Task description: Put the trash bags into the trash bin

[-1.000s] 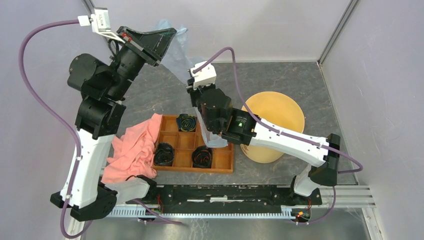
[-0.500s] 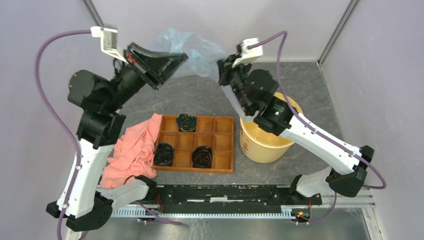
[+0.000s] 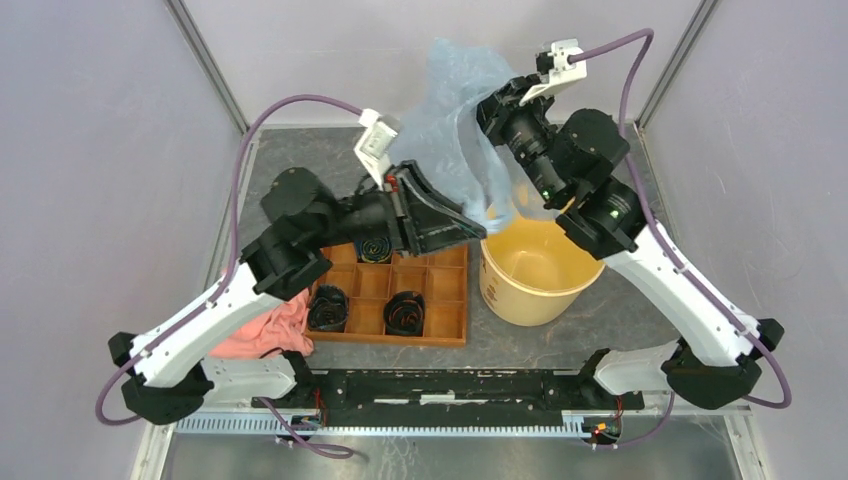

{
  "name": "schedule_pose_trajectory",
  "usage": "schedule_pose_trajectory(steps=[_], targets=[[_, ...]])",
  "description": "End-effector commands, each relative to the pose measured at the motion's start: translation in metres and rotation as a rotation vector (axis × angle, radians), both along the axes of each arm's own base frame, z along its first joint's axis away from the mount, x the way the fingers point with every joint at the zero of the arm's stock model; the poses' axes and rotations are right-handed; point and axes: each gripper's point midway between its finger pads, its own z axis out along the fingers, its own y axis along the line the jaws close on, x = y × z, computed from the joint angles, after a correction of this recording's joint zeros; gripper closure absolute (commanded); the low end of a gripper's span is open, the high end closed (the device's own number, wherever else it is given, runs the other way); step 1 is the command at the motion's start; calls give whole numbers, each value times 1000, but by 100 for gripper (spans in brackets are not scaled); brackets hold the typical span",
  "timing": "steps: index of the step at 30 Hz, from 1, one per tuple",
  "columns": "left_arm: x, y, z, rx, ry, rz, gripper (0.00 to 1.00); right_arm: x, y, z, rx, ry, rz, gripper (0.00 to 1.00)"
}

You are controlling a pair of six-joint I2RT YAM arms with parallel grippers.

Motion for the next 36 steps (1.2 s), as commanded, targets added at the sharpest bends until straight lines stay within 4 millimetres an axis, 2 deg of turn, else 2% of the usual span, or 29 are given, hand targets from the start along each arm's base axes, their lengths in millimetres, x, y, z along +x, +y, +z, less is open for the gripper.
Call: schedule_pose_trajectory(steps=[1, 2, 4, 7, 8, 11, 14, 16, 19, 21, 23, 26, 29, 32, 36], targets=[[-9, -7, 1, 67, -106, 25, 55, -53, -35, 41, -98, -91, 76, 99], [-10, -2, 0, 65, -124, 41, 44, -64, -48, 42, -123, -88, 71, 99], [-18, 9, 5, 32, -187, 45, 30, -84, -76, 40, -149, -76, 53, 99], [-34, 20, 12, -1, -277, 5, 19, -109, -125, 27, -146, -5, -33, 99], [-38, 22, 13, 0, -302, -9, 17, -116, -137, 21, -145, 24, -49, 99], [-46, 27, 10, 35, -353, -42, 1, -140, -165, 14, -78, 76, -52, 99], [-49, 36, 11, 62, -402, -27, 0, -156, -166, 2, -25, 152, 2, 99], [-39, 41, 12, 74, -402, 51, 0, -160, -163, -5, -7, 216, 24, 99], [-4, 47, 9, 113, -330, 254, 0, -165, -156, -8, 33, 296, 60, 99], [24, 50, -4, 167, -250, 390, 1, -166, -153, -9, 67, 341, 68, 99], [41, 52, -19, 212, -192, 469, 2, -169, -154, -3, 104, 339, 81, 99], [40, 43, -39, 243, -186, 429, 3, -173, -165, 0, 173, 337, 59, 99], [33, 34, -55, 247, -176, 370, 3, -179, -156, -8, 180, 333, 119, 99], [29, 36, -62, 249, -158, 355, 3, -178, -163, -28, 142, 415, 71, 99], [24, 45, -66, 254, -154, 358, 2, -168, -188, -54, 115, 472, -93, 99]])
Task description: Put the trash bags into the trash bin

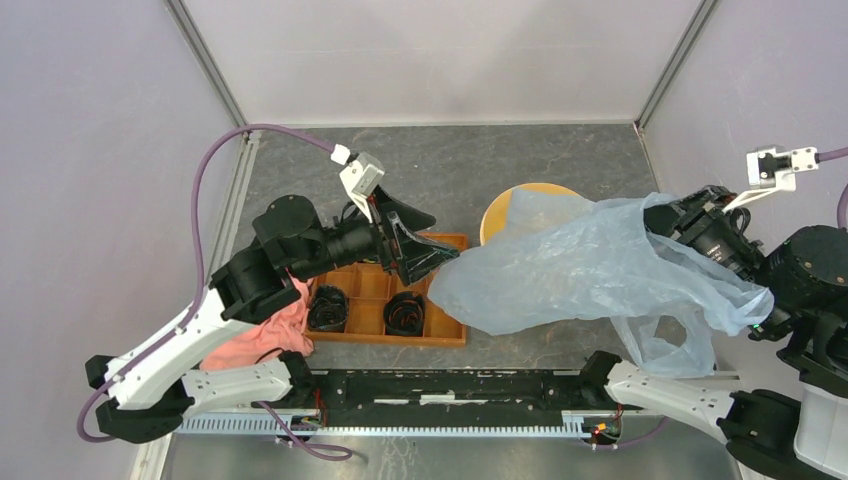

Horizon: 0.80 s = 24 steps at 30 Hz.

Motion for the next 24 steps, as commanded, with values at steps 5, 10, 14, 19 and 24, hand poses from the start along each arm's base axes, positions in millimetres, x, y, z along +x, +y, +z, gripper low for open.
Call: schedule_pose_trajectory(steps=[5, 10, 14, 19, 24], targets=[[-7, 26, 14, -50, -19, 53, 3, 35, -62, -40, -220, 45, -406, 99], [-7, 26, 6, -41, 15, 56, 16, 68, -74, -49, -515, 31, -604, 99], [-9, 5, -16, -8, 73, -8, 22, 88, -59, -50, -646, 17, -609, 99], [0, -22, -48, 65, 138, -47, 20, 89, -70, -47, -745, 9, -663, 99], [32, -33, -69, 155, 149, 66, 18, 83, -66, -52, -709, -94, -558, 100]])
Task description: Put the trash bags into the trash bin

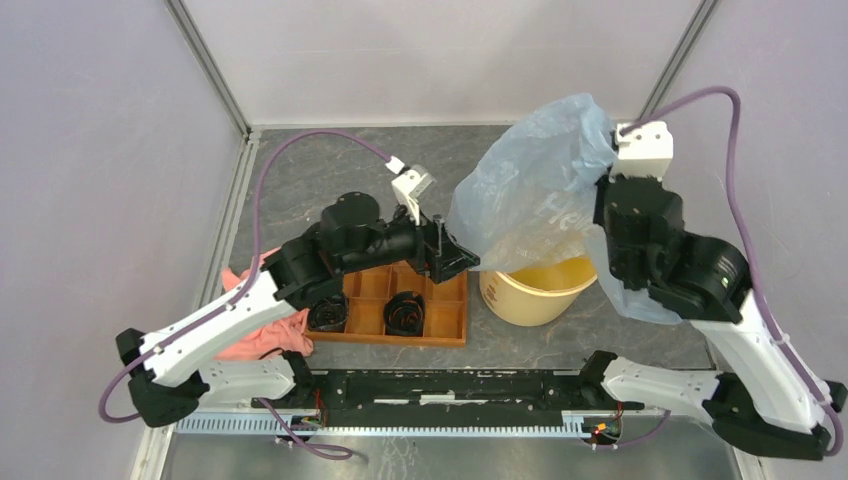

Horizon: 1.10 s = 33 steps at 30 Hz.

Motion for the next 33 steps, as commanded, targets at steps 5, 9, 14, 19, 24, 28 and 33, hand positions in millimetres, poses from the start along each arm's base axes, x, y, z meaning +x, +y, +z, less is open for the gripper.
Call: schedule_pose_trajectory(steps=[5, 9, 14, 19, 24, 28, 33], targets=[[49, 8, 10, 12, -44, 263, 16, -25, -28, 23, 54, -147, 67, 99], [48, -17, 15, -38, -53, 180, 9, -29, -27, 32, 58, -170, 115, 100], [39, -75, 22, -83, 6, -22, 38, -30, -21, 41, 64, -202, 170, 99], [23, -114, -1, -85, 79, -105, 47, -28, -13, 41, 62, -200, 207, 99], [8, -136, -31, -55, 163, -174, 48, -23, 0, 38, 49, -181, 247, 99], [17, -125, -22, -6, 85, -128, 25, -13, 10, 21, -43, -96, 253, 99], [19, -99, -17, 27, 5, -75, 12, -9, 26, 0, -114, -1, 317, 99]])
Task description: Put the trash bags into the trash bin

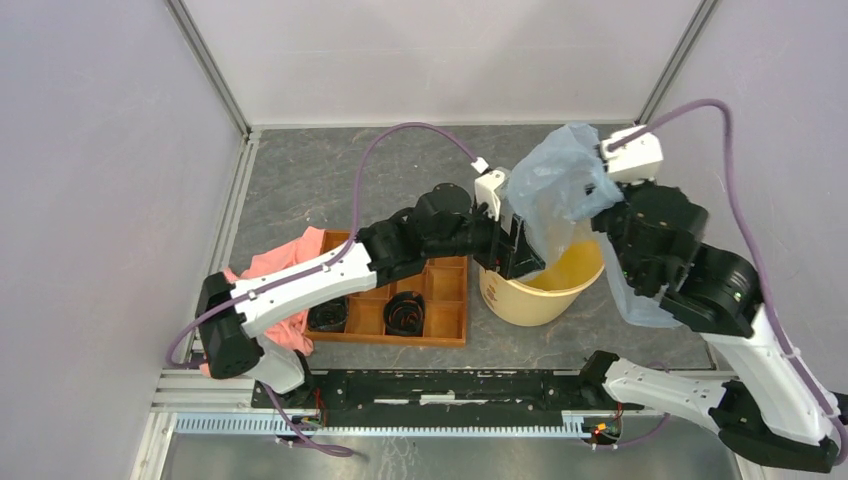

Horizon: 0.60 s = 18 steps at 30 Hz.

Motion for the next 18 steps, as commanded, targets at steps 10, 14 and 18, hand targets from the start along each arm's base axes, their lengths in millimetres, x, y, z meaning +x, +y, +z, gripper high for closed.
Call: schedule_pose_trajectory(steps=[10, 14, 18], targets=[[-1, 85, 54, -41, -203, 167, 5, -8, -16, -8, -92, 68, -37, 99], [13, 94, 72, -68, -281, 245, 0, -10, -12, -5, -65, 57, -1, 100], [20, 66, 83, -111, -302, 207, 0, -11, -3, -3, -41, 61, 45, 100]])
